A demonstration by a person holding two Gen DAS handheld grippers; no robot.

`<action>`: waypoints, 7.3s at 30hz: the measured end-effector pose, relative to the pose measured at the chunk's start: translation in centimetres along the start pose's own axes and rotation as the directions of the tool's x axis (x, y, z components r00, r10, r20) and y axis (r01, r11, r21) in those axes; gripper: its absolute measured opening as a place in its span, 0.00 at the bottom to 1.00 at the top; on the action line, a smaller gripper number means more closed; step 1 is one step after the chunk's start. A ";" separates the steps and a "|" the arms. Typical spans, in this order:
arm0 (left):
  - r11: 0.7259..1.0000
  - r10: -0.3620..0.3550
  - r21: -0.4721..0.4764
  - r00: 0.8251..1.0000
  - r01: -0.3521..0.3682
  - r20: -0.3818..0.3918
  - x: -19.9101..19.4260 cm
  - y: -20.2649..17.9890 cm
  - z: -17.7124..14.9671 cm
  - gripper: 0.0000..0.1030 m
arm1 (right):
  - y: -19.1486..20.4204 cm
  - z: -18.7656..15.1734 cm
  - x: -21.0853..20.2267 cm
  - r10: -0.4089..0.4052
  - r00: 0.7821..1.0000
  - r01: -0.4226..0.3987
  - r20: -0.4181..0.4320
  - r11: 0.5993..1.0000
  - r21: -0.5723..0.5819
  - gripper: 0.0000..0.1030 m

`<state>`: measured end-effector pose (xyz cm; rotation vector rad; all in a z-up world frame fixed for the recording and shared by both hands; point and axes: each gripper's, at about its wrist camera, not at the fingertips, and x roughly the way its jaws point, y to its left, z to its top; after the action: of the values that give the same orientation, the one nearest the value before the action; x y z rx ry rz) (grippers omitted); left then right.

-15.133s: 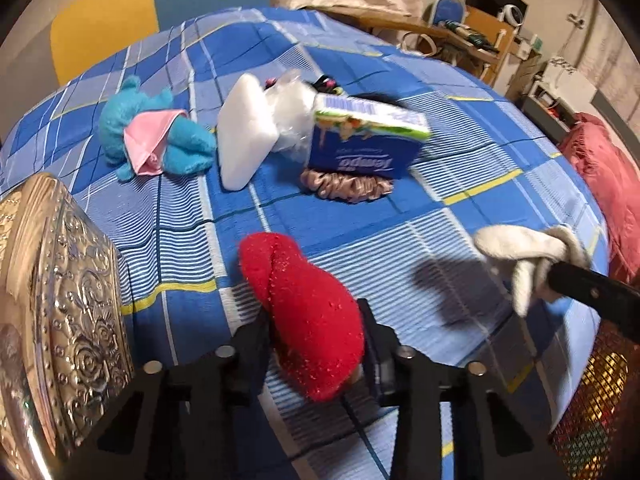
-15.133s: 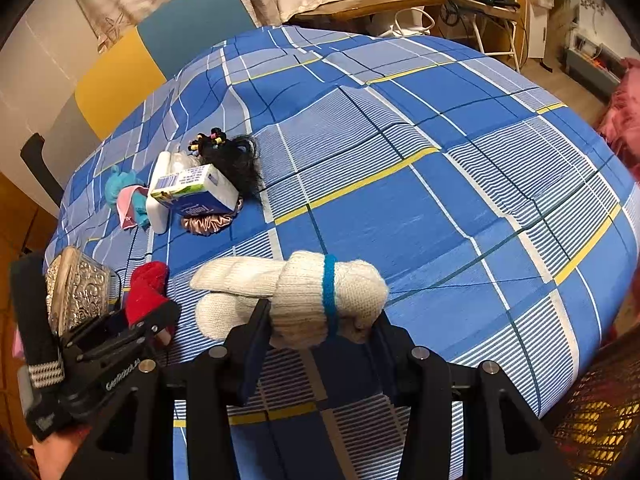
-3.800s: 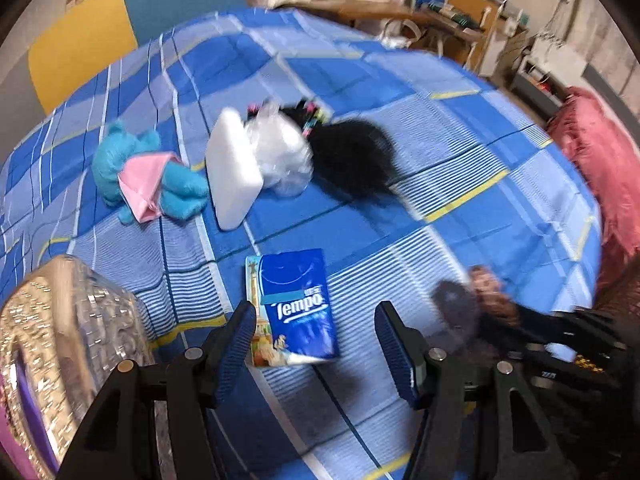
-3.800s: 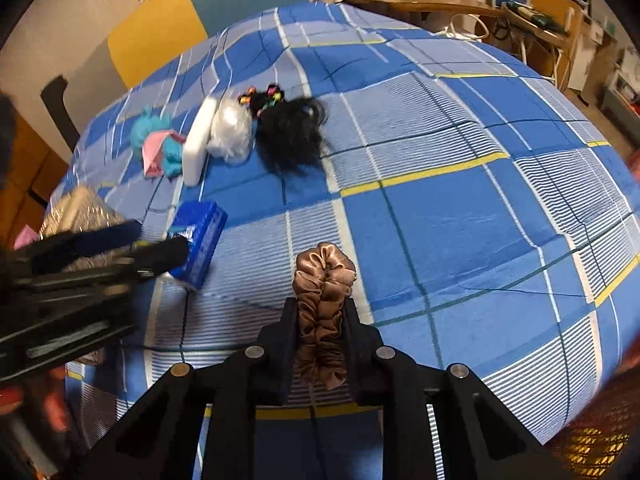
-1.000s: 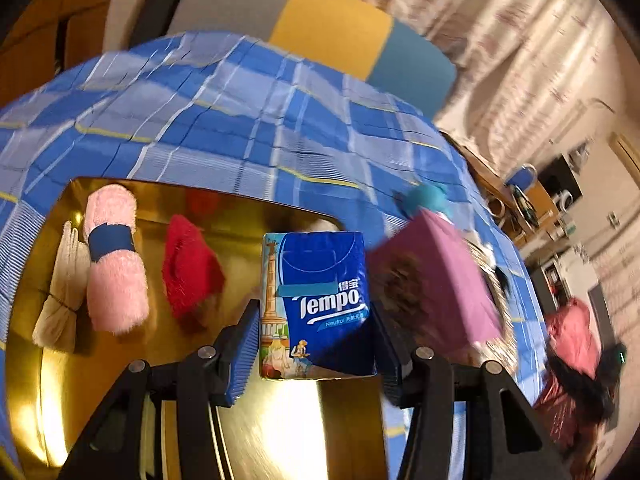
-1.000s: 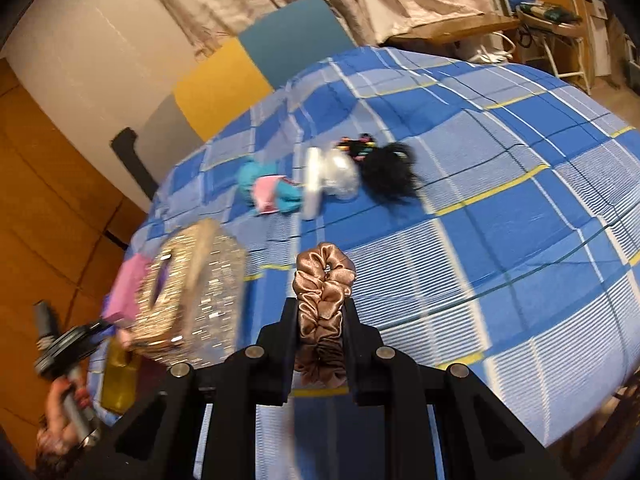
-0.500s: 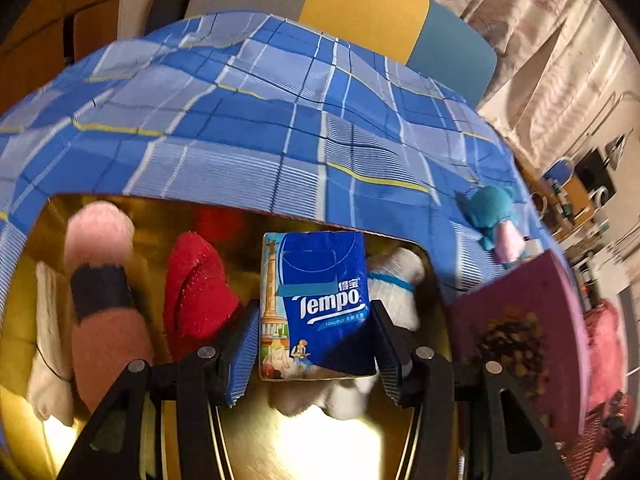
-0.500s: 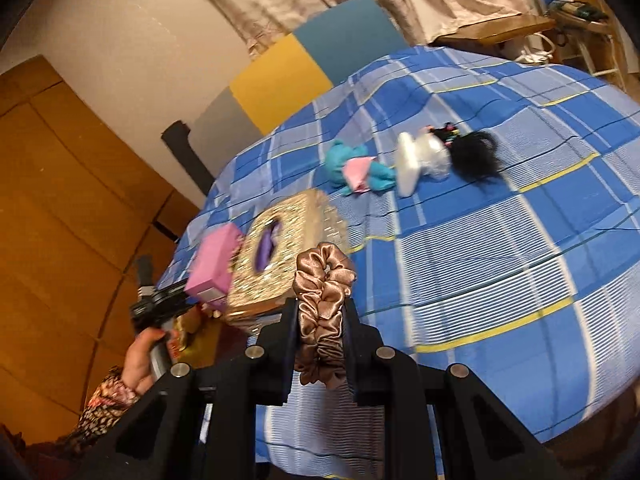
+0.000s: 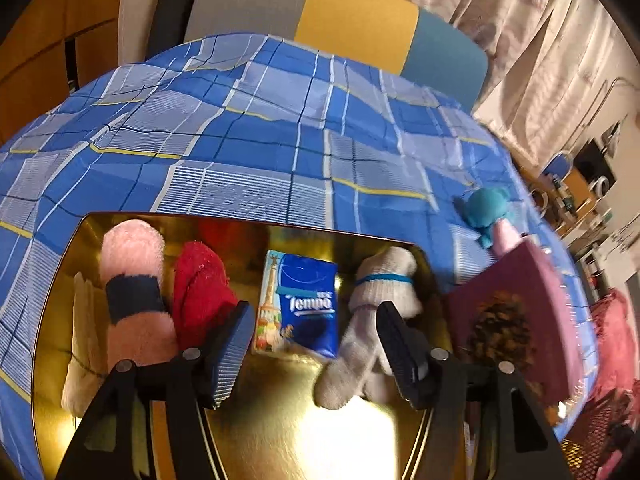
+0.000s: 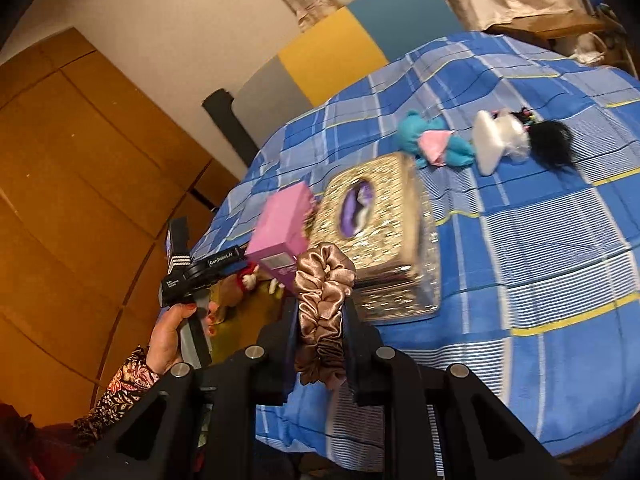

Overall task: Organize soft objects
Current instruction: 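Lower the brown scrunchie into the gold tray and open the right tool, then grasp the white block on the bedspread with the right tool, then grasp the teal plush with the left tool while the right holds the white block, then carry the teal plush over the gold tray with the left tool while the right carries the block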

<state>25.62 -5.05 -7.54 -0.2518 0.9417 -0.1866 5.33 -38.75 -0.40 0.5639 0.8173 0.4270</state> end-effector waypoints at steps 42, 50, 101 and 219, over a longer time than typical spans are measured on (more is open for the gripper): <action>0.974 0.119 -0.214 0.975 -0.077 0.187 -15.8 12.6 -7.5 0.62 | 18.5 -6.5 27.9 -0.022 0.892 -0.125 -0.451 0.947 -0.294 0.20; 0.964 0.129 -0.255 0.967 -0.071 0.218 -17.3 13.7 -7.1 0.62 | 20.4 -7.8 31.8 -0.059 0.875 -0.103 -0.481 0.947 -0.303 0.20; 1.000 -0.027 0.003 0.991 0.027 0.131 -13.8 3.2 -10.3 0.62 | 17.0 -3.3 10.2 -0.191 0.979 0.200 0.065 0.877 -0.437 0.38; 0.918 -0.330 0.130 0.904 0.374 -0.271 -2.4 -29.1 7.7 0.35 | -24.2 5.4 4.3 -0.213 0.932 0.140 0.292 0.958 0.251 0.19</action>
<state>29.10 -31.15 7.15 -0.2351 1.1113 -0.6482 15.52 -56.74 -14.79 0.7422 0.6024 0.0701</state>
